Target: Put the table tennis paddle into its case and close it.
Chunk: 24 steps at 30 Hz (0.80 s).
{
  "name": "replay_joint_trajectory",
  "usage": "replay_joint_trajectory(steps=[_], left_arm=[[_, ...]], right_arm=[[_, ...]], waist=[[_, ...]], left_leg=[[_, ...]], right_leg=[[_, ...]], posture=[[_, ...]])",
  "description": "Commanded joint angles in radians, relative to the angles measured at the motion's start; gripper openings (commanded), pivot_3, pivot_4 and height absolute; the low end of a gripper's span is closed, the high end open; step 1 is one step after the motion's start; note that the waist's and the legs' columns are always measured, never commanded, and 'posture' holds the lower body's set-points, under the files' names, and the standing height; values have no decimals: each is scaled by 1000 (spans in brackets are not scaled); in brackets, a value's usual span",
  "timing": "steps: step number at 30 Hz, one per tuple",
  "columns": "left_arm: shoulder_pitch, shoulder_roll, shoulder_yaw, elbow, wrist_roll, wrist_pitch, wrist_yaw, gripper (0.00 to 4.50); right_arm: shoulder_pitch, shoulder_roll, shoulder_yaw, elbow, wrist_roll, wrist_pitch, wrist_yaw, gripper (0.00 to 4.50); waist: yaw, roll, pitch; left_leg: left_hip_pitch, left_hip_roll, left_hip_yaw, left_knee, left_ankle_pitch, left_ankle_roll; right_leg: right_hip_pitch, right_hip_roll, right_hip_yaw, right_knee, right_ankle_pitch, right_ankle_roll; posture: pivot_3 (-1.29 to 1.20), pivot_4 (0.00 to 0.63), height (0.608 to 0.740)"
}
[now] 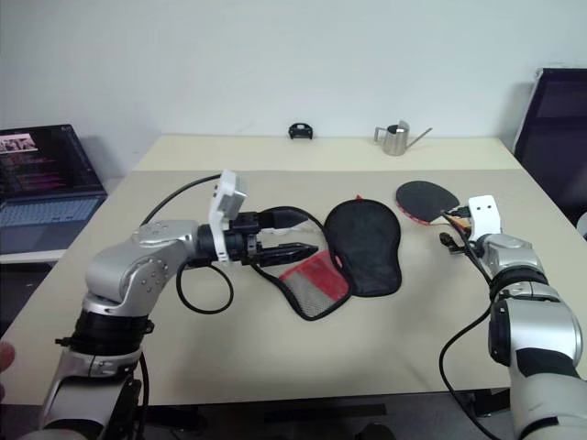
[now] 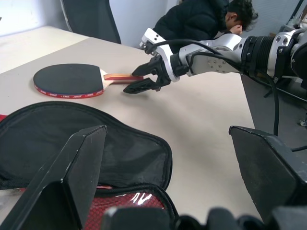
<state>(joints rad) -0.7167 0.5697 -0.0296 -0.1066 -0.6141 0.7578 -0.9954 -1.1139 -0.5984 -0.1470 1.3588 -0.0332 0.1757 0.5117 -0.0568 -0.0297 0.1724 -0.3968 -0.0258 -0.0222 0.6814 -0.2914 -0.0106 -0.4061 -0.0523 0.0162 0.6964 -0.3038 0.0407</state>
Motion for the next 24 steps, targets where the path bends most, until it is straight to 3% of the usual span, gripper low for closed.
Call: replay_joint_trajectory(steps=[1, 13, 18, 24], left_arm=[[-10, 14, 27, -18, -11, -11, -7, 4485], [-3, -2, 25, -14, -15, -19, -4, 4485], [4, 2, 28, -20, -16, -16, -2, 4485], [1, 13, 32, -26, -17, -9, -2, 4485]], right_arm=[[-17, -9, -23, -13, 11, 0, 24, 4475], [-8, -34, -59, -18, 7, -75, -136, 4475], [3, -36, -60, -7, -6, -41, -269, 4475], [-4, -20, -94, -6, 14, -27, -320, 4475]], waist=[[-1, 0, 0], [-1, 0, 0], [-1, 0, 0], [-1, 0, 0]], left_leg=[[0, 0, 0, 0, 0, 0], [0, 0, 0, 0, 0, 0], [0, 0, 0, 0, 0, 0], [0, 0, 0, 0, 0, 0]], right_leg=[[0, 0, 0, 0, 0, 0], [0, 0, 0, 0, 0, 0], [0, 0, 0, 0, 0, 0], [0, 0, 0, 0, 0, 0]], posture=[[0, 150, 740], [0, 150, 740], [0, 150, 740], [0, 150, 740]])
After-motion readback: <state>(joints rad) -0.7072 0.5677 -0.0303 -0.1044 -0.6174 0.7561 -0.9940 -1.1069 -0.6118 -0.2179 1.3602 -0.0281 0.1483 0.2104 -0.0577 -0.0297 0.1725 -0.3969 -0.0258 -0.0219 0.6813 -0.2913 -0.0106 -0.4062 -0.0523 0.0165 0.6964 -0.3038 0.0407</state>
